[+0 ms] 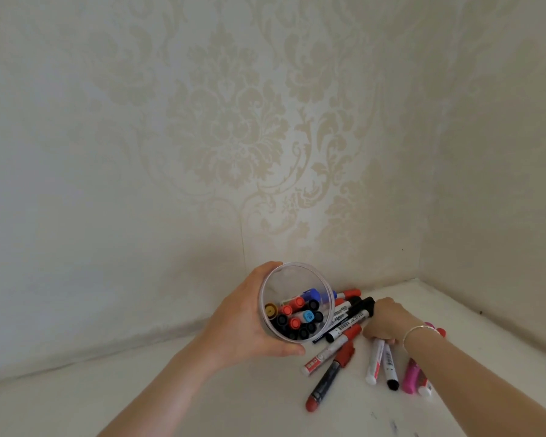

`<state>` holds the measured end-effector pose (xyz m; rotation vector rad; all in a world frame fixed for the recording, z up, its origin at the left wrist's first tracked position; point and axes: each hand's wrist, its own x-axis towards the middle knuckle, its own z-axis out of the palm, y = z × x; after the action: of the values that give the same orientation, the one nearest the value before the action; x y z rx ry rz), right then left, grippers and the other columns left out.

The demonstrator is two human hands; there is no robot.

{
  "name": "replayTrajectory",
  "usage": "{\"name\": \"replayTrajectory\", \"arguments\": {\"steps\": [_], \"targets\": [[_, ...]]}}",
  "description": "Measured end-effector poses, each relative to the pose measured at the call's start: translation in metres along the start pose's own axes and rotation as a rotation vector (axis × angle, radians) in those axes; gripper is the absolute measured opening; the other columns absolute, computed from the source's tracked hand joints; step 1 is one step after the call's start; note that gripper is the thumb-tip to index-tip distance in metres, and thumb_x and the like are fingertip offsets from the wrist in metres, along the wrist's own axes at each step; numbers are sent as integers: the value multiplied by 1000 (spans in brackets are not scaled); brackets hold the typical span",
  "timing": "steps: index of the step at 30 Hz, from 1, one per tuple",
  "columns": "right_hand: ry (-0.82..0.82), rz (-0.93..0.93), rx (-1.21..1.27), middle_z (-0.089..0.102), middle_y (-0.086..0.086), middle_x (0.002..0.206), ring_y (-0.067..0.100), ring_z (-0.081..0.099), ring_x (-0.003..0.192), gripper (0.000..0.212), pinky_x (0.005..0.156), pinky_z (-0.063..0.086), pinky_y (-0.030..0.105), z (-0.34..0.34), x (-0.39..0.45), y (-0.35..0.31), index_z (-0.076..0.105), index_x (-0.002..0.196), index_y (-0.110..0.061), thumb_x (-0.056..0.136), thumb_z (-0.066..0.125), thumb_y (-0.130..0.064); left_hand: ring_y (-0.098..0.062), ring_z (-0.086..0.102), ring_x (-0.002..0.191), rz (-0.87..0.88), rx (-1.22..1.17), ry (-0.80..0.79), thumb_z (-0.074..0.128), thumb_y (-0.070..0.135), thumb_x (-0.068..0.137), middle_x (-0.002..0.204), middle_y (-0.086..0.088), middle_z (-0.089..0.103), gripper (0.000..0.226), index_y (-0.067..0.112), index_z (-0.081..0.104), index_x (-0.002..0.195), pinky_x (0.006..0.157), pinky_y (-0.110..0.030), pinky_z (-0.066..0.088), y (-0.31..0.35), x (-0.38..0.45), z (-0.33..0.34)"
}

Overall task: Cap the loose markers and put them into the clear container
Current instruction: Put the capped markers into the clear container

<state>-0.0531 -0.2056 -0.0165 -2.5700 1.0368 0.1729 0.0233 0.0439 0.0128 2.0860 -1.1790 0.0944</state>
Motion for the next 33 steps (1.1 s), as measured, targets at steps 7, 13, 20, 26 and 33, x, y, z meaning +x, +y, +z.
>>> {"name": "replayTrajectory", "arguments": {"steps": [7,13,20,26,33], "targets": [[596,-281,936,57,12,82,24,55,70,28,59,48,35,-93,-37,-26,48,92,-12,77,70,-21,10,41,123,20,18,-4,85,61,39,133,36,37,111,60,19,129,102,-22,42,0,1,2],[737,-808,1036,43,-2,61,8,42,45,27,40,42,25,-97,-107,-83,43,84,-25,81,64,-10,16,42,113,19,47,-19,89,56,42,126,42,36,110,66,14,122,92,-4,35,3,3,2],[1051,-1004,696,35,-17,51,3,49,50,26,47,42,11,-35,-92,-90,37,90,-26,79,61,-24,27,38,111,32,35,-18,90,54,43,127,42,38,112,72,11,120,88,0,34,7,3,2],[1157,-980,751,26,-21,50,7,44,51,21,46,40,9,-26,-85,-95,37,94,-26,80,53,-30,13,44,118,16,39,-7,89,57,41,134,33,41,116,66,11,127,97,-13,40,9,3,2],[1130,-1064,490,55,-4,72,11,48,42,14,35,44,28,0,-87,-94,44,97,-21,86,52,-20,15,53,107,12,-2,12,91,53,38,120,37,50,111,72,15,118,88,-14,48,9,3,3]]}}
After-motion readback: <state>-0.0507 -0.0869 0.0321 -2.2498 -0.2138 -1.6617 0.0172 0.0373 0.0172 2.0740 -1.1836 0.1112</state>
